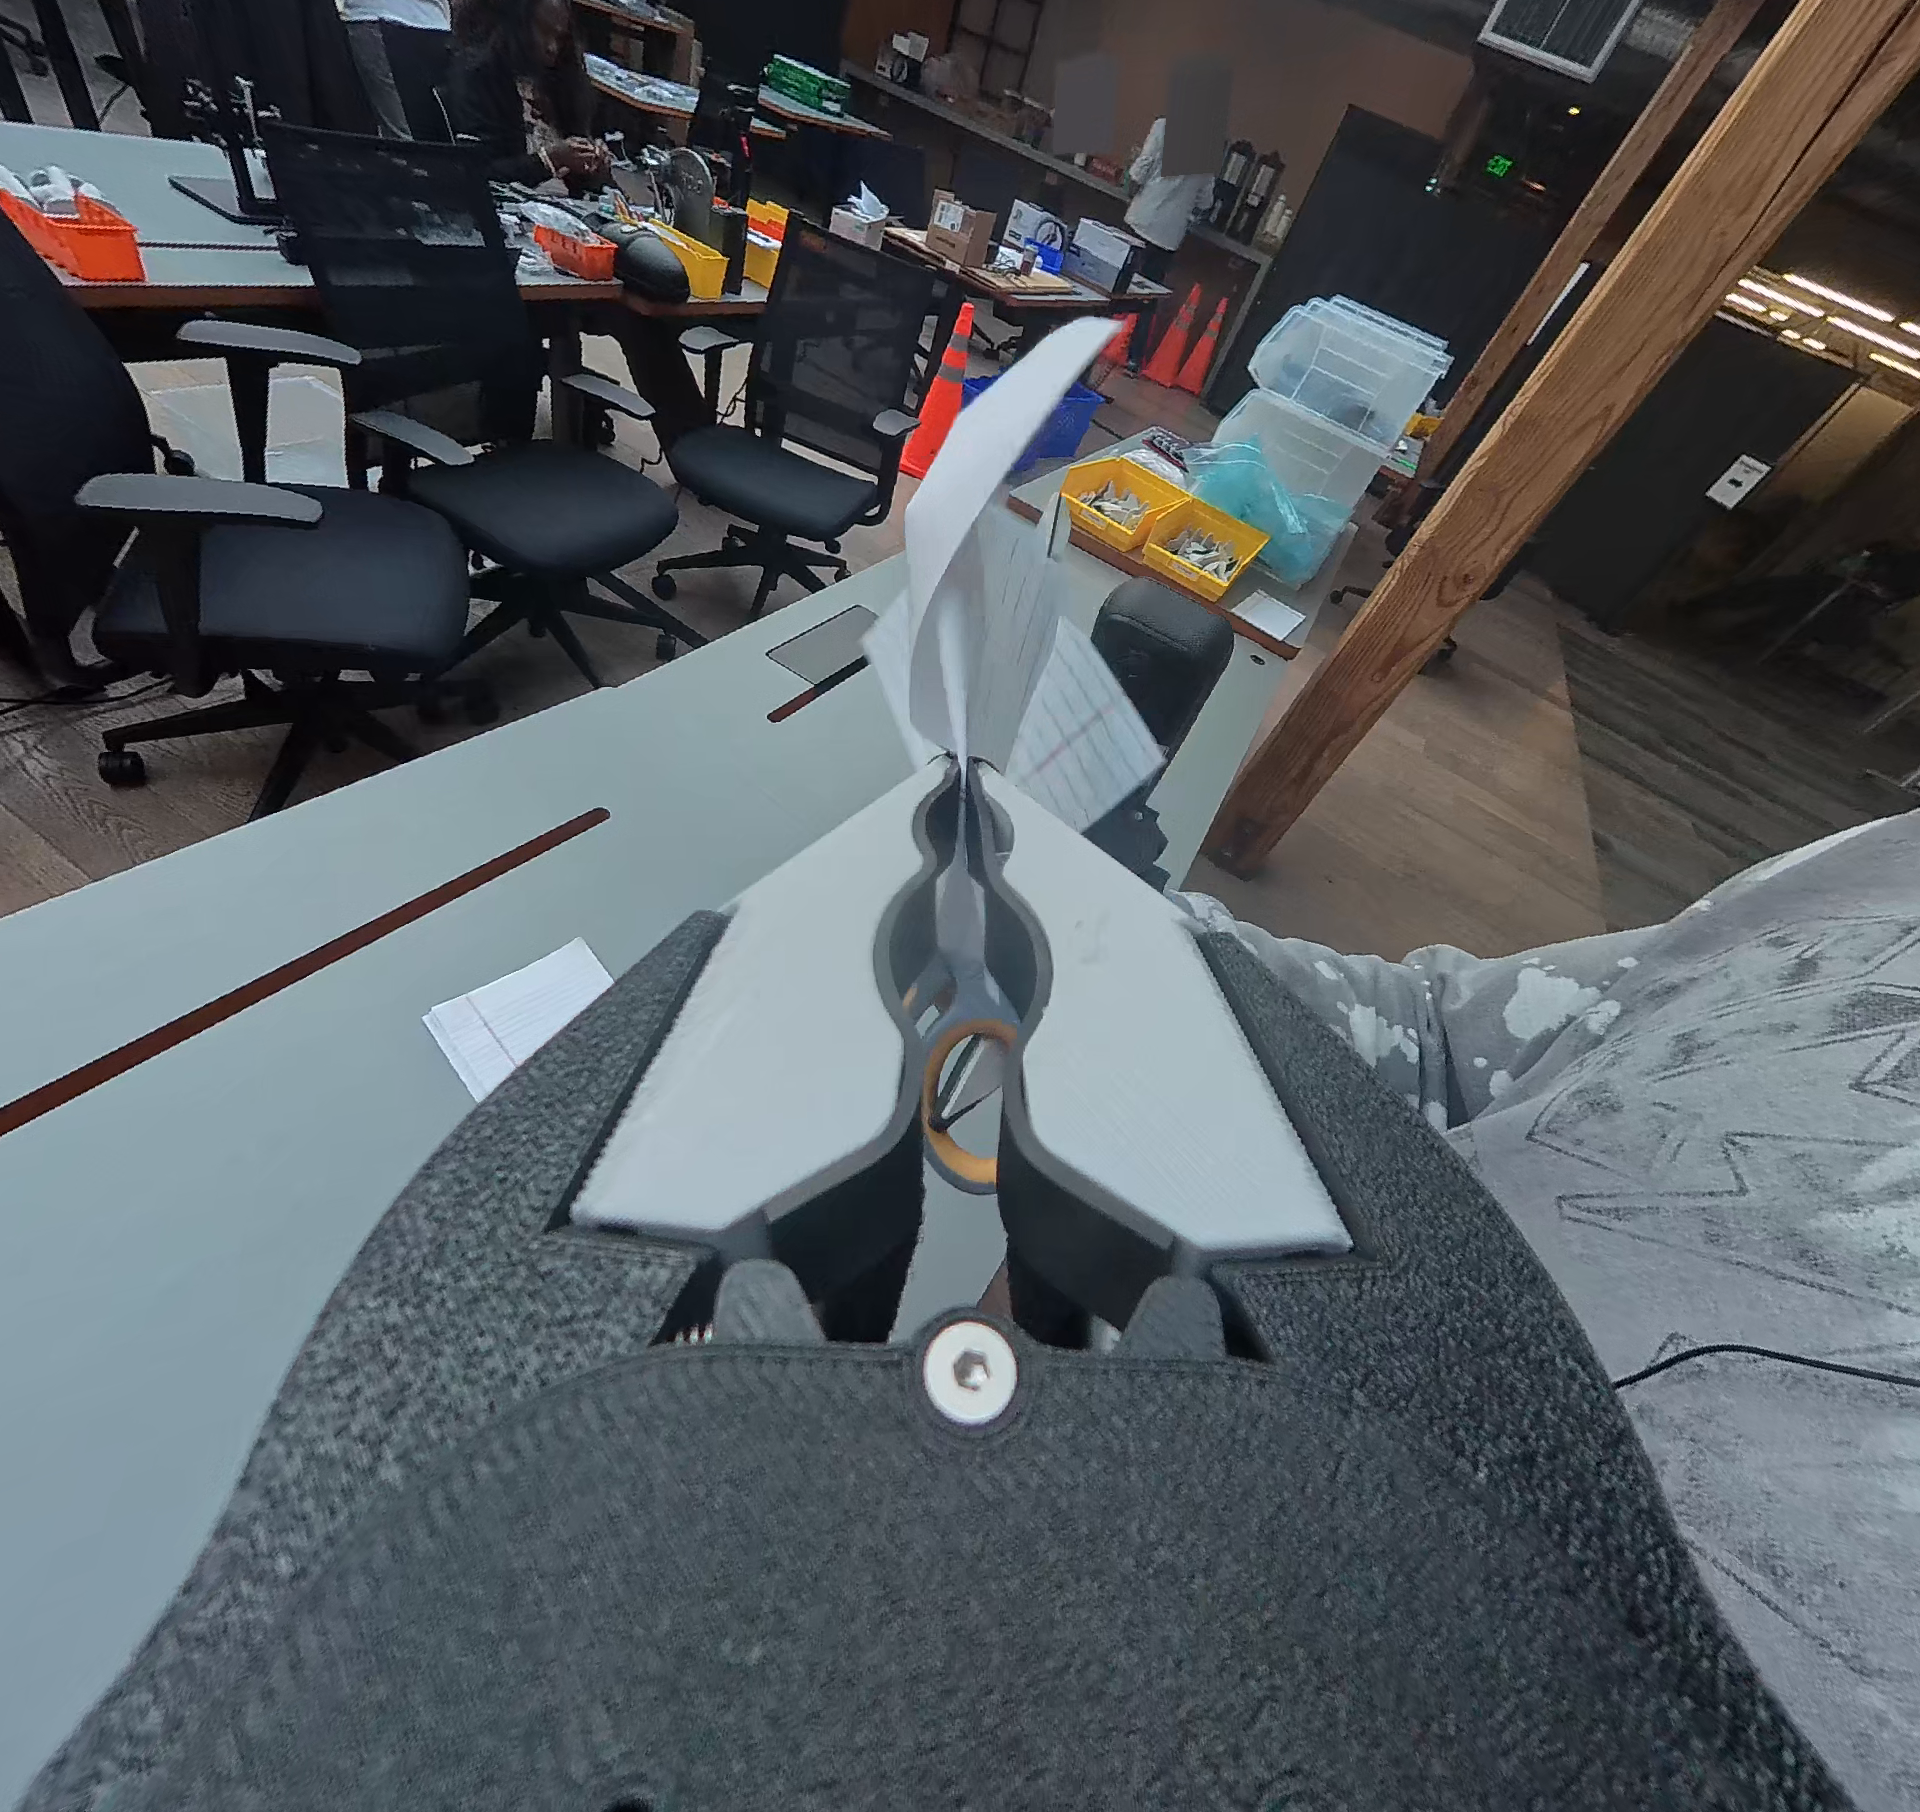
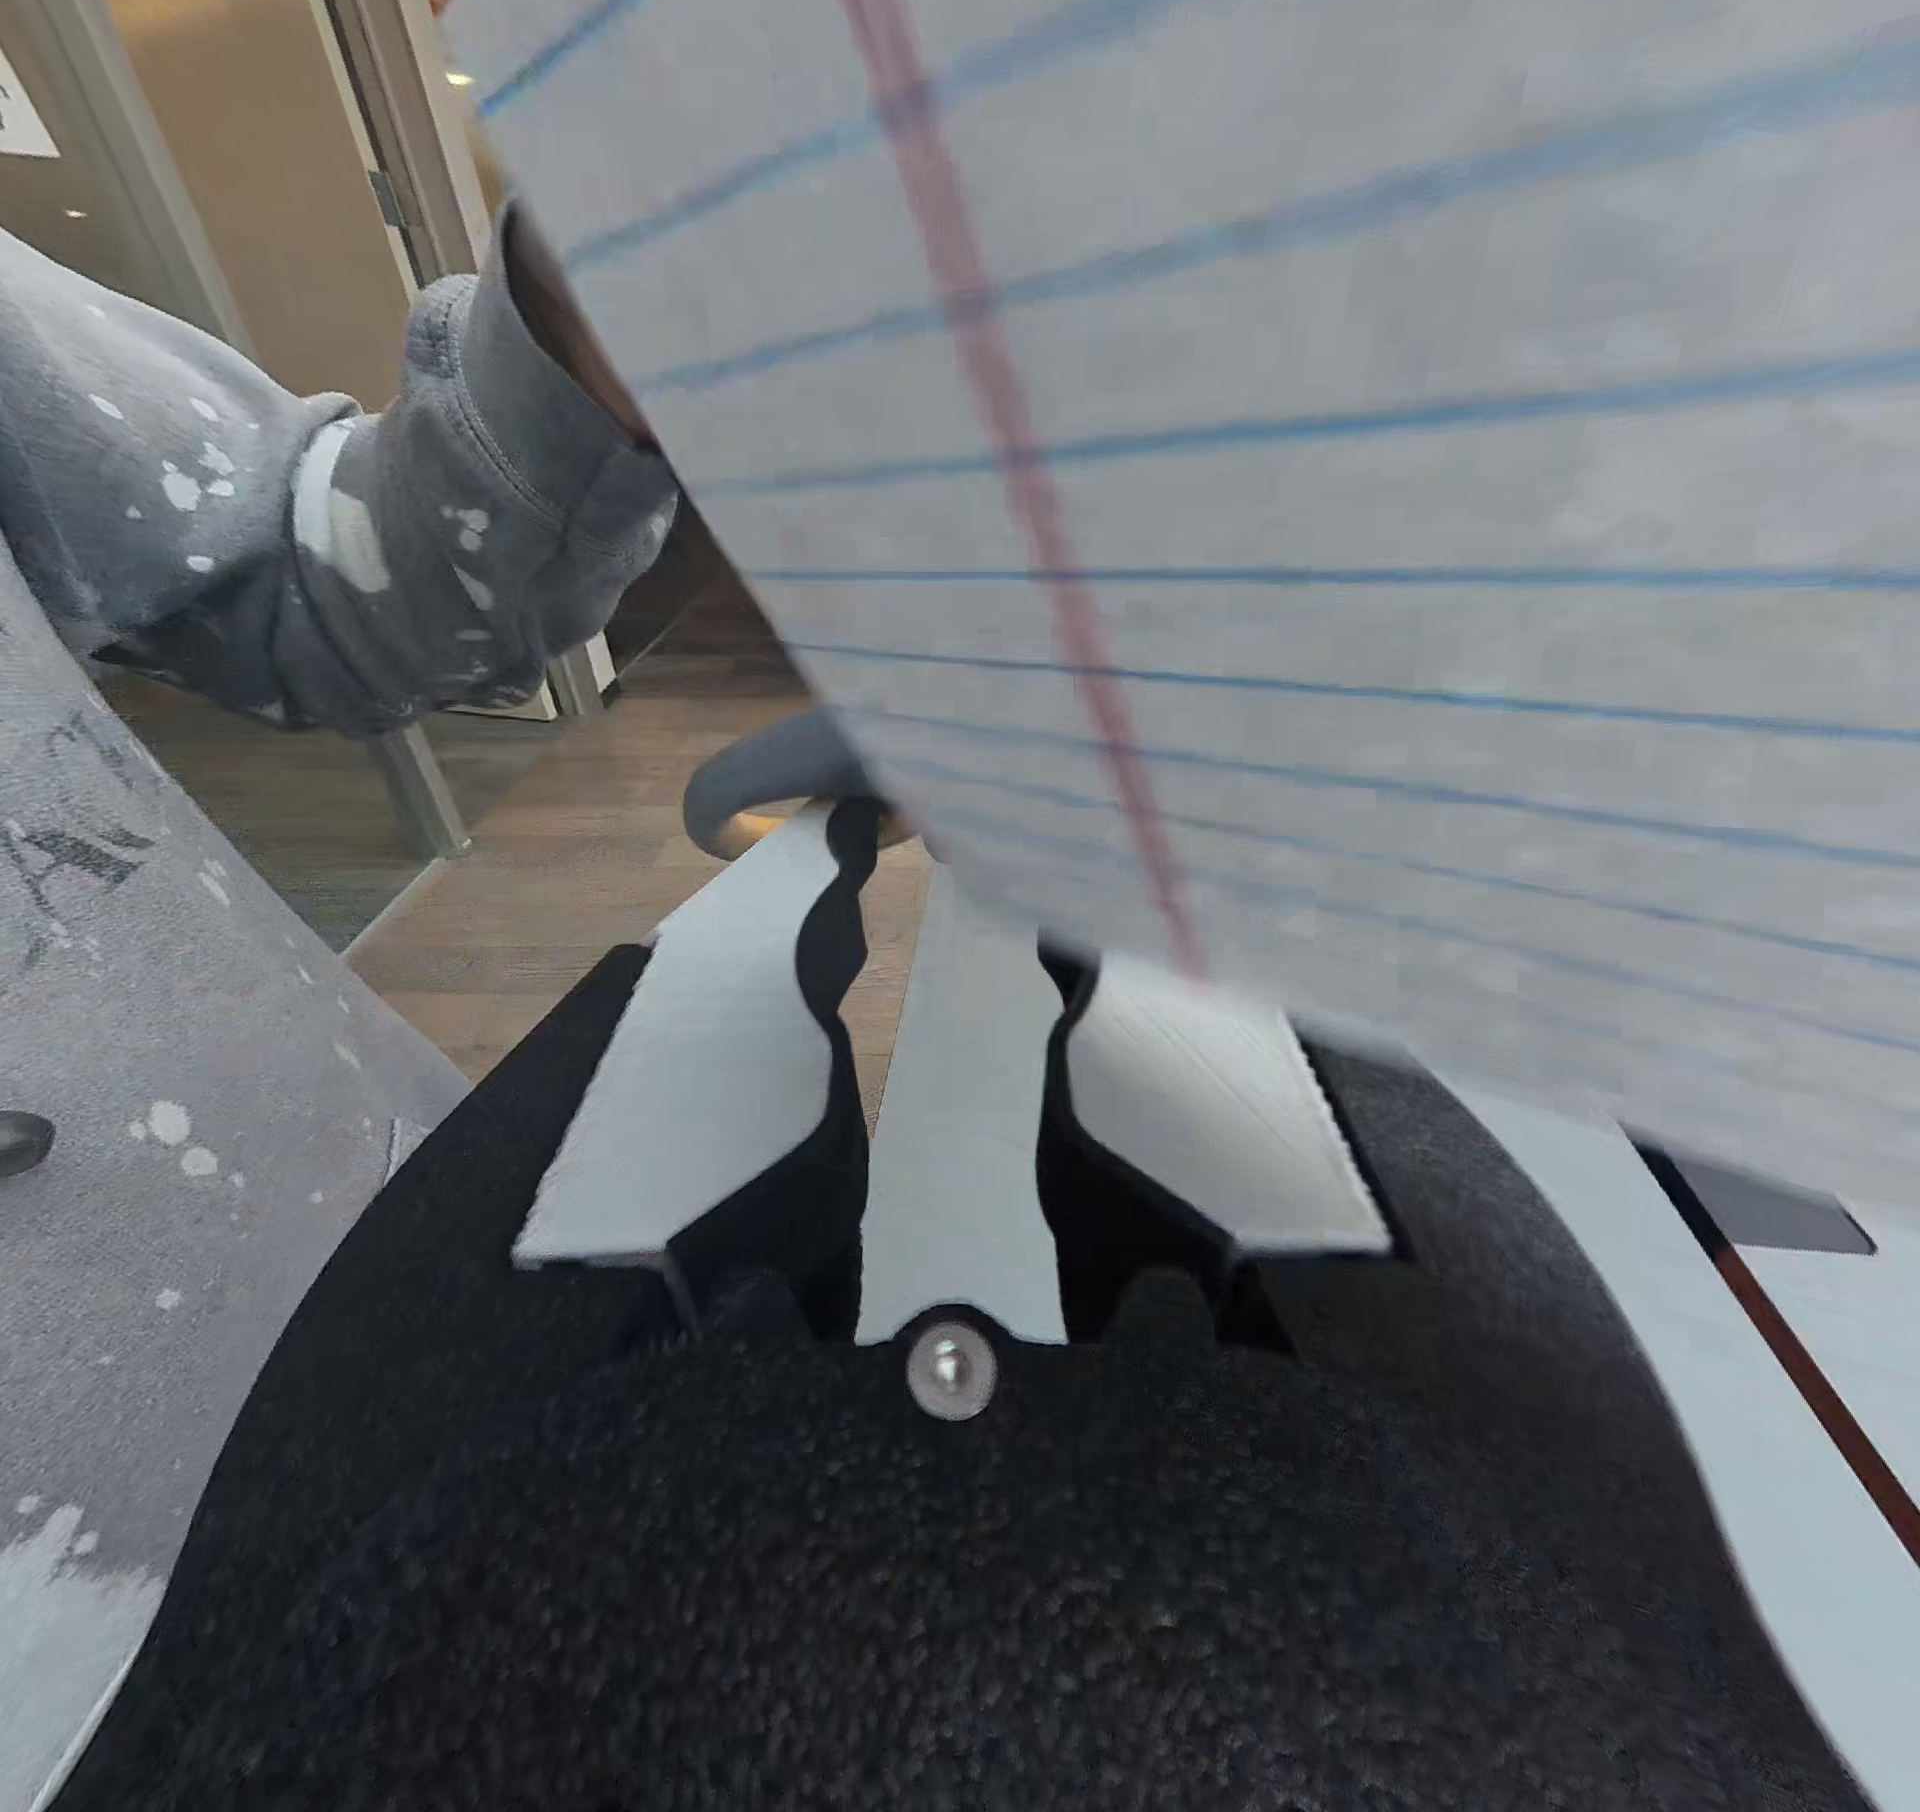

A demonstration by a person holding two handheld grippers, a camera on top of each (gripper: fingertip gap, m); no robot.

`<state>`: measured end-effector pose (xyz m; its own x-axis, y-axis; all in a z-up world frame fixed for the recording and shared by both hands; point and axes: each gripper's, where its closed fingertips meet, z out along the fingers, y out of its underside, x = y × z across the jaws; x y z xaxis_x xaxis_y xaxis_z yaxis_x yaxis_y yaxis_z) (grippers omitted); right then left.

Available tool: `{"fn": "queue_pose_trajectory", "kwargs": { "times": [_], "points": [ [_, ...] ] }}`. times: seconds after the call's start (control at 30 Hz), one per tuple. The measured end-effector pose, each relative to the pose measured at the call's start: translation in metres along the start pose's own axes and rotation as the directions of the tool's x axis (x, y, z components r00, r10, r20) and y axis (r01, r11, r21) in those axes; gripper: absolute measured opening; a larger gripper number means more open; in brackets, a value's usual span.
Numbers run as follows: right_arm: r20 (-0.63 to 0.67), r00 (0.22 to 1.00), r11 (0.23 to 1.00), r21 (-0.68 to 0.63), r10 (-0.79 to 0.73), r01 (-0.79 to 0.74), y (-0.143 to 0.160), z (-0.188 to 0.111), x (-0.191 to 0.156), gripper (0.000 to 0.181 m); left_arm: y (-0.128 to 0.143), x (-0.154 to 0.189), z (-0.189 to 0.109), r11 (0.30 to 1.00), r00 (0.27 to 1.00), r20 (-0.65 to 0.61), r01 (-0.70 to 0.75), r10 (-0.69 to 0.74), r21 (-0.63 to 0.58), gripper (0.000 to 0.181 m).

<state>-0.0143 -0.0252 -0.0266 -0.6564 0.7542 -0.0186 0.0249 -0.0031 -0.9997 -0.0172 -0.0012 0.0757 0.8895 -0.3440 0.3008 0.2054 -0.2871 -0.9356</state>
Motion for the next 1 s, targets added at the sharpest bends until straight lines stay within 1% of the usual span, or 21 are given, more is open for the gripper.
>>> {"fn": "queue_pose_trajectory", "kwargs": {
  "times": [0.13,0.3,0.37,0.43,0.53,0.63,0.73,0.8,0.87,0.93,1.0],
  "points": [
    [-0.007,1.0,1.0,-0.018,-0.001,0.001,0.004,-0.001,0.003,0.027,0.0,-0.004,-0.002,1.0,1.0,0.0,0.014,-0.014,0.023,0.0],
    [-0.011,0.999,0.999,-0.036,0.032,-0.032,0.014,-0.001,0.008,0.027,-0.012,-0.019,-0.016,0.991,0.999,0.01,0.051,-0.052,0.12,0.0],
    [-0.015,0.999,0.998,-0.037,0.047,-0.047,0.019,-0.003,0.009,0.027,-0.01,-0.037,-0.026,0.986,0.995,0.055,0.068,-0.077,0.152,0.0],
    [-0.031,0.998,0.997,-0.041,0.061,-0.062,0.024,-0.006,0.012,0.027,-0.003,-0.061,-0.04,0.975,0.986,0.097,0.116,-0.136,0.192,0.0],
    [-0.057,0.995,0.995,-0.045,0.084,-0.087,0.031,-0.012,0.016,0.027,0.018,-0.108,-0.062,0.949,0.955,0.165,0.204,-0.247,0.239,0.0],
    [-0.094,0.991,0.993,-0.054,0.097,-0.103,0.037,-0.016,0.025,0.027,0.053,-0.16,-0.083,0.922,0.909,0.232,0.286,-0.347,0.26,0.0],
    [-0.144,0.984,0.992,-0.061,0.103,-0.112,0.042,-0.016,0.039,0.027,0.103,-0.22,-0.103,0.886,0.846,0.282,0.391,-0.453,0.251,0.0],
    [-0.179,0.979,0.991,-0.068,0.099,-0.113,0.044,-0.012,0.05,0.027,0.146,-0.267,-0.118,0.85,0.785,0.327,0.473,-0.527,0.233,0.0],
    [-0.216,0.971,0.989,-0.078,0.103,-0.123,0.047,-0.004,0.061,0.027,0.192,-0.314,-0.132,0.795,0.711,0.359,0.564,-0.604,0.221,0.0],
    [-0.254,0.962,0.988,-0.087,0.1,-0.125,0.05,0.004,0.072,0.027,0.24,-0.36,-0.147,0.755,0.646,0.411,0.624,-0.643,0.201,0.0],
    [-0.284,0.952,0.986,-0.086,0.112,-0.141,0.054,0.014,0.081,0.027,0.289,-0.398,-0.158,0.711,0.589,0.441,0.68,-0.677,0.181,0.0]
  ]
}}
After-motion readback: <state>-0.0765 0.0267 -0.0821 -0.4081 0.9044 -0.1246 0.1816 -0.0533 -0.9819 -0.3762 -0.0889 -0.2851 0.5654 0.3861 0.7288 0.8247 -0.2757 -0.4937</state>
